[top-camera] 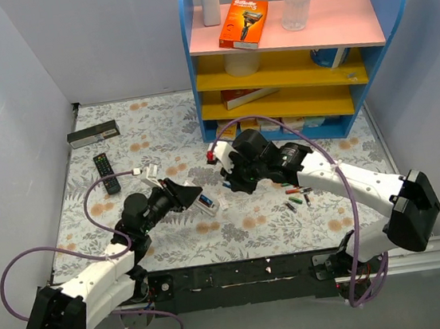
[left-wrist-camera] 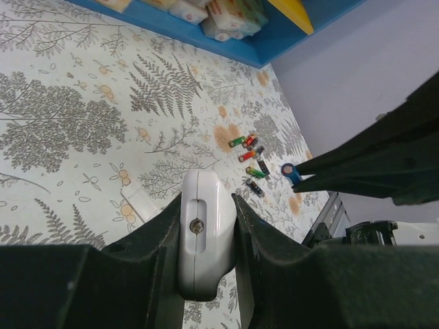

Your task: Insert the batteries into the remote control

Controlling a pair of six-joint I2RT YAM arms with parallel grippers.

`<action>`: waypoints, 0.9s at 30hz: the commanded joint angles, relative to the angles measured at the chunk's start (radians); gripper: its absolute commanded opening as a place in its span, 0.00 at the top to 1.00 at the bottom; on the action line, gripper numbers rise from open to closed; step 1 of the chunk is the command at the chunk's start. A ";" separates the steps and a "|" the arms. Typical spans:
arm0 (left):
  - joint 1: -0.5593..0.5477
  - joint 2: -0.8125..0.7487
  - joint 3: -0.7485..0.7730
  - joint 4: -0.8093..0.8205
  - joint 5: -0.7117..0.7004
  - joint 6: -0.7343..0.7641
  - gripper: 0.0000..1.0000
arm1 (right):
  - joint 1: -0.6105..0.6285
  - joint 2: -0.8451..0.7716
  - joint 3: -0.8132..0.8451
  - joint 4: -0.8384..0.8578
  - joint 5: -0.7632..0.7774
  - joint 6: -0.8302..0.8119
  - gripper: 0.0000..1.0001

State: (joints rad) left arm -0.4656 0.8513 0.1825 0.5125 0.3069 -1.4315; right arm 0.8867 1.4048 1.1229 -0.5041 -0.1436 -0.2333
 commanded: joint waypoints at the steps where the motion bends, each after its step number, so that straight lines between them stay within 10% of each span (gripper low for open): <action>1: 0.005 0.057 0.011 0.179 0.067 -0.026 1.00 | 0.109 0.051 0.150 -0.118 0.128 0.161 0.99; 27: -0.033 0.081 0.046 0.153 -0.023 -0.109 1.00 | 0.245 0.304 0.457 -0.326 0.225 0.379 0.99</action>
State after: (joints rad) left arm -0.4934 0.9535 0.2138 0.6220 0.3008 -1.5089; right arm 1.1294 1.6939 1.5318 -0.8112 0.0818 0.1223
